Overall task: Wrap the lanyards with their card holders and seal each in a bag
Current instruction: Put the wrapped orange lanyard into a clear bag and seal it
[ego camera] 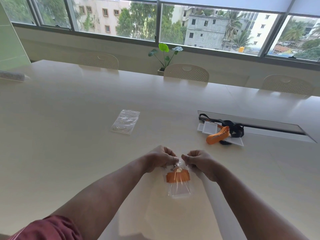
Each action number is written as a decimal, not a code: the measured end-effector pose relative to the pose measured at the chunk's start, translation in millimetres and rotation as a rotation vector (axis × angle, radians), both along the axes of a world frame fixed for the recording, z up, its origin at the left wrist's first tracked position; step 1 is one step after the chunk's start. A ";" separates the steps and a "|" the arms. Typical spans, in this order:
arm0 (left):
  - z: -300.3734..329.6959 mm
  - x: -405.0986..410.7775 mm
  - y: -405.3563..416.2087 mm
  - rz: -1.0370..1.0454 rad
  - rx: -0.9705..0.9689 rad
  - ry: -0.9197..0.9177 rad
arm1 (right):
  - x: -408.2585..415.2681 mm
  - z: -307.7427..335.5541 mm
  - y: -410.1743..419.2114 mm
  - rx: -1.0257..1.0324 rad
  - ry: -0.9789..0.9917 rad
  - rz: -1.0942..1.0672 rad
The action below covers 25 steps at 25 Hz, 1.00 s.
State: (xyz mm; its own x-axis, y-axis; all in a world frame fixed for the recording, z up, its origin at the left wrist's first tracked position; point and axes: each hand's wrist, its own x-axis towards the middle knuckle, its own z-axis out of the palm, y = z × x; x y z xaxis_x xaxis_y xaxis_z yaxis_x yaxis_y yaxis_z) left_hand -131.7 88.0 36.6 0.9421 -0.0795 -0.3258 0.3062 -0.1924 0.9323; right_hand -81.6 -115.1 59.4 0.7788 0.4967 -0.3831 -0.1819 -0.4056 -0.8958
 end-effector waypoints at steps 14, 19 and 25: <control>-0.4 1.8 -4.6 -0.004 0.053 0.042 | 8.4 -2.5 2.5 -0.097 0.024 0.096; 0.6 0.3 1.9 -0.059 -0.008 0.017 | 8.5 -2.4 6.8 -0.120 0.027 0.082; 7.9 3.7 12.6 -0.108 -0.104 0.108 | 4.5 1.1 9.1 -0.144 0.002 0.036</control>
